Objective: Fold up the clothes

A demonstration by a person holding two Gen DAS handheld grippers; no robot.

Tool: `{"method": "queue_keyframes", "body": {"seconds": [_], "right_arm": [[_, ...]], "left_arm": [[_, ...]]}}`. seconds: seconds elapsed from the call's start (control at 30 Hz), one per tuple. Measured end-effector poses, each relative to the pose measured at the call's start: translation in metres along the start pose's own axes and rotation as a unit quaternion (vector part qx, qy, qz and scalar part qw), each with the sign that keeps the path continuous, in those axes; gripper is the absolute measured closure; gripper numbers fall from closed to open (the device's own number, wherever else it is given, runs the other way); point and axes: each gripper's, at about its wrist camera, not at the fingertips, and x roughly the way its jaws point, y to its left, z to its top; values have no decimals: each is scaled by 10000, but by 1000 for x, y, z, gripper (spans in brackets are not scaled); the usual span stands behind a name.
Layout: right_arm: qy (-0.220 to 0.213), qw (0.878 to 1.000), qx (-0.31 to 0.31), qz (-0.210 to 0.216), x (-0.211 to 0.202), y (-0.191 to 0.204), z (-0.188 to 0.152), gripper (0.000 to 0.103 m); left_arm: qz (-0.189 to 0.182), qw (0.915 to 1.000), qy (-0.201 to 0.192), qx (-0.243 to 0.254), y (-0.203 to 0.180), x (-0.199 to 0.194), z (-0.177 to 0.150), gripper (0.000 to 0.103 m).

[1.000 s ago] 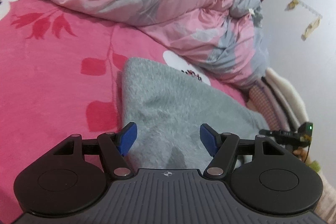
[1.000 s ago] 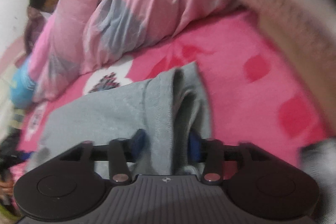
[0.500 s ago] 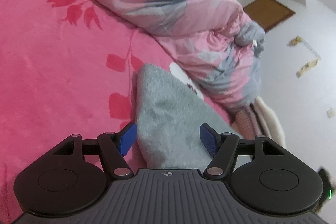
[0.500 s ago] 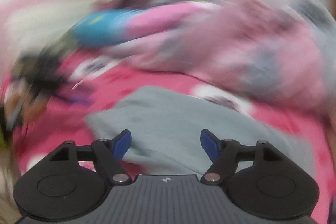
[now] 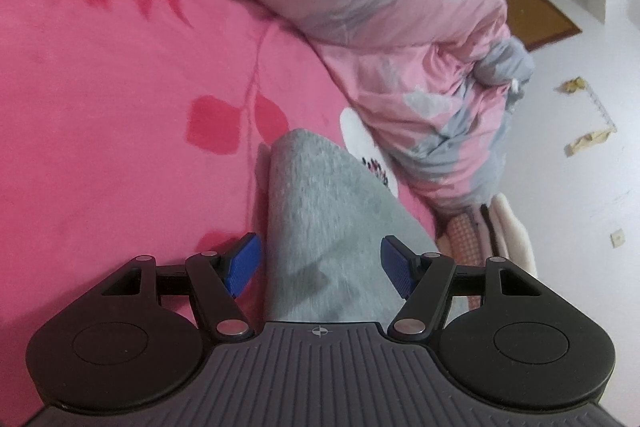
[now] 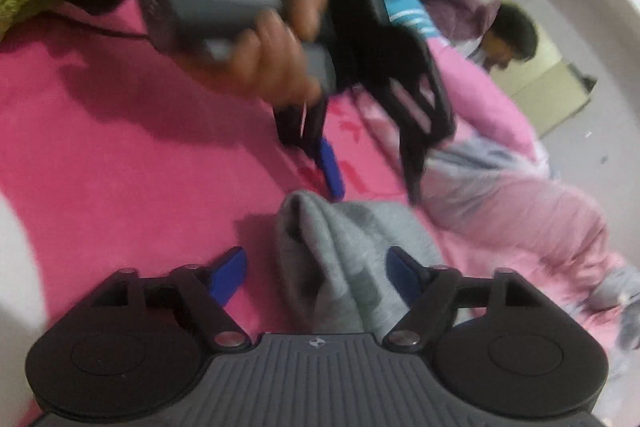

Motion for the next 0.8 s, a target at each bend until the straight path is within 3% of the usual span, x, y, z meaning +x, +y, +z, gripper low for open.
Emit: {"method": "queue_keyframes", "body": {"seconds": [0.07, 0.2, 0.27, 0.3, 0.33, 0.37, 0.4, 0.43, 0.53, 0.8], "right_arm": [[104, 9998, 70, -153, 3, -5, 0, 10], [359, 9984, 369, -253, 13, -22, -4, 10], [494, 9967, 613, -172, 21, -30, -6, 13], [580, 9961, 644, -160, 24, -32, -7, 18], [666, 9954, 675, -148, 26, -34, -9, 39], [751, 9946, 706, -136, 28, -36, -10, 70], [787, 9940, 750, -125, 31, -37, -11, 83], [823, 9934, 795, -113, 33, -38, -13, 88], [750, 9950, 613, -258, 28, -32, -7, 90], [486, 9942, 963, 26, 19, -31, 29, 91]], "left_arm": [[4, 9999, 88, 86, -3, 14, 5, 37], [-10, 9998, 176, 98, -6, 32, 12, 42], [-11, 9997, 236, 60, -5, 39, 14, 58], [13, 9996, 276, 47, -3, 42, 14, 76], [64, 9995, 296, 68, -3, 45, 14, 91], [69, 9996, 277, 32, -1, 45, 14, 92], [40, 9997, 240, -50, 1, 43, 14, 94], [10, 9997, 204, -132, 2, 42, 14, 95], [-63, 9997, 44, -212, 3, 33, 16, 96], [57, 9995, -304, -102, 3, -25, 30, 97]]}}
